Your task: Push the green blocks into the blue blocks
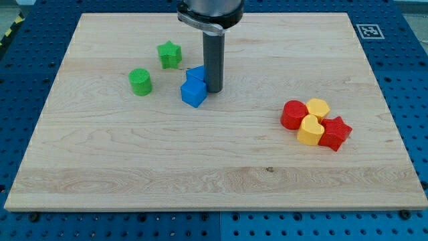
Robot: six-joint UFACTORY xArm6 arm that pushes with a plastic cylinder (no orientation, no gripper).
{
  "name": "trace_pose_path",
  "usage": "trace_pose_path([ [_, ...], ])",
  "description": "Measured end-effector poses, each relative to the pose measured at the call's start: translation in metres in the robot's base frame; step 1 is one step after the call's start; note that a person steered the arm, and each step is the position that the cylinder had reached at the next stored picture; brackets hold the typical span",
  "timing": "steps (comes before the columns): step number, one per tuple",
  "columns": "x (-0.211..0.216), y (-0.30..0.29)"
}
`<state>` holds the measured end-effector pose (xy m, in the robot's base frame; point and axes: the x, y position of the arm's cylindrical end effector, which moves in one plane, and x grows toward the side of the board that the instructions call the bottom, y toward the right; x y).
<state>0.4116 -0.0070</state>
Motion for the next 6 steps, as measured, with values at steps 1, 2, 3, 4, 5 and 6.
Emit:
trace_pose_path([
  [1,-0.017,0.03],
  [2,-0.073,0.043],
  [3,-0.09,-0.023],
  [4,-0.103,-0.099],
  [5,-0.105,-0.115],
  [6,-0.102,-0.118],
])
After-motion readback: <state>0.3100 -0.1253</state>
